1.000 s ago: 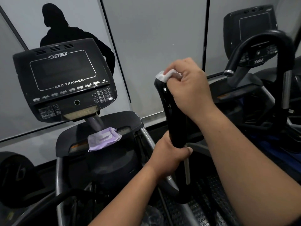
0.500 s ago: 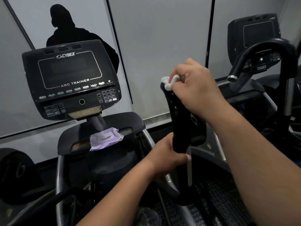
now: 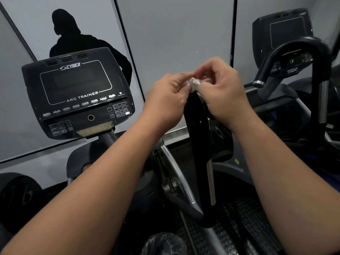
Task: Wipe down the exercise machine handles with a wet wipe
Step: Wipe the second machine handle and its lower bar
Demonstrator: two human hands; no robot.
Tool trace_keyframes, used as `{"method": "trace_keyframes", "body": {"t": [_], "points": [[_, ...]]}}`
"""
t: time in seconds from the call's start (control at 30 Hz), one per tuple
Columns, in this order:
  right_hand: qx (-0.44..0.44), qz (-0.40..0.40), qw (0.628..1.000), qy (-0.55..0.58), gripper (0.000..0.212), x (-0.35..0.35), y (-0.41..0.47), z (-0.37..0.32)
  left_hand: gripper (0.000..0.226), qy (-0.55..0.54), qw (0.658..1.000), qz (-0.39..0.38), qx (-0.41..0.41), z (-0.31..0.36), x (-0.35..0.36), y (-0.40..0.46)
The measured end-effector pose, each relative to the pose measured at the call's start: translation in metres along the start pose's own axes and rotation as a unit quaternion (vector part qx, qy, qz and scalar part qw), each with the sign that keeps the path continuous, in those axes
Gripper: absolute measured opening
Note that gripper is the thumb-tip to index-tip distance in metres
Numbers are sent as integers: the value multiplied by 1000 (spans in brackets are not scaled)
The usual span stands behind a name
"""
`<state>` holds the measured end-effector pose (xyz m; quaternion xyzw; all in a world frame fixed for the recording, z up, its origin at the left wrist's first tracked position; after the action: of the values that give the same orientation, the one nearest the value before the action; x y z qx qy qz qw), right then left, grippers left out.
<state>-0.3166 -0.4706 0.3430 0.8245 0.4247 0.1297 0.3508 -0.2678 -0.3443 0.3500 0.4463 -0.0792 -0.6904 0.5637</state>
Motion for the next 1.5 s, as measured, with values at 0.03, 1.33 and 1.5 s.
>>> {"method": "trace_keyframes", "body": {"t": [0.03, 1.33, 1.5], "points": [[23, 19, 999, 37, 12, -4, -4, 6, 15, 26, 1000, -2, 4, 0, 1, 1], [7, 119, 992, 52, 10, 7, -54, 40, 11, 0, 995, 78, -69, -37, -7, 16], [2, 125, 991, 43, 7, 7, -55, 41, 23, -152, 965, 102, -187, -64, 7, 0]]}}
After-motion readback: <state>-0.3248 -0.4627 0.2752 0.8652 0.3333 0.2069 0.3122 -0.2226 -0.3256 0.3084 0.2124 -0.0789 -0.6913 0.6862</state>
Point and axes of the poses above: each hand's wrist, its own y-axis towards the middle knuckle, its own x-axis out of the palm, z = x × y, the point moved 8 cm from there along y, towards the middle knuckle, and after that the axes turned 4 degrees about z, right-handed, at the moved point
